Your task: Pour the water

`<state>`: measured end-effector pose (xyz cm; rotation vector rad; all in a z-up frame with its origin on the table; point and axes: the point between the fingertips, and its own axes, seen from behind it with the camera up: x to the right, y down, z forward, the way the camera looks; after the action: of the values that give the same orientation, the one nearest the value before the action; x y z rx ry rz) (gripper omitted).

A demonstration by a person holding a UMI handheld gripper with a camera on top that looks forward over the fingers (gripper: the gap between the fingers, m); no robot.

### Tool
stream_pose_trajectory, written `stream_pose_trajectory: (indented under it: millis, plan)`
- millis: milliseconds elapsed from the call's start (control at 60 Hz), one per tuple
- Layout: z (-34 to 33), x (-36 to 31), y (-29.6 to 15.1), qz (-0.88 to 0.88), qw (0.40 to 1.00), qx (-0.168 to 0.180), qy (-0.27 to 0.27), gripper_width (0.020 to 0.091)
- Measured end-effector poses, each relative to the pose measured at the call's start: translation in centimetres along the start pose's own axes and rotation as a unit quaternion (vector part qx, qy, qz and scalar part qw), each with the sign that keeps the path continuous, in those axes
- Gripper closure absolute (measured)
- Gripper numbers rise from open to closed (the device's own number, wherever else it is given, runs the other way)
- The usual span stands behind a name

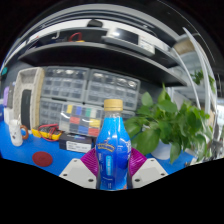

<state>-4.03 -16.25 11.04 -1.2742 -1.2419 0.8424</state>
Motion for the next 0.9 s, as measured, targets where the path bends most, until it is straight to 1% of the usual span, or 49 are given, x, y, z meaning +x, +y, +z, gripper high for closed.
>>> stream_pose_trajectory:
  millis: [200, 400, 533, 683, 817, 900]
  plan:
    - [0.3, -9.2, -3.3, -0.170, 0.984, 0.020, -0.042, 0.0750]
    - [1.6, -18.7, -6.0, -0.370, 0.925, 0.050, -0.074, 0.0746]
    - [2.4, -23.9, -6.9, -0.483, 0.869, 0.069, -0.088, 0.0747]
    - [3.3, -27.6, -7.5, -0.597, 0.792, 0.091, -0.090, 0.0748]
    - [4.3, -29.5, -8.2, -0.679, 0.722, 0.111, -0.078, 0.0748]
    - [4.9, -30.7, -8.8, -0.732, 0.666, 0.133, -0.064, 0.0751]
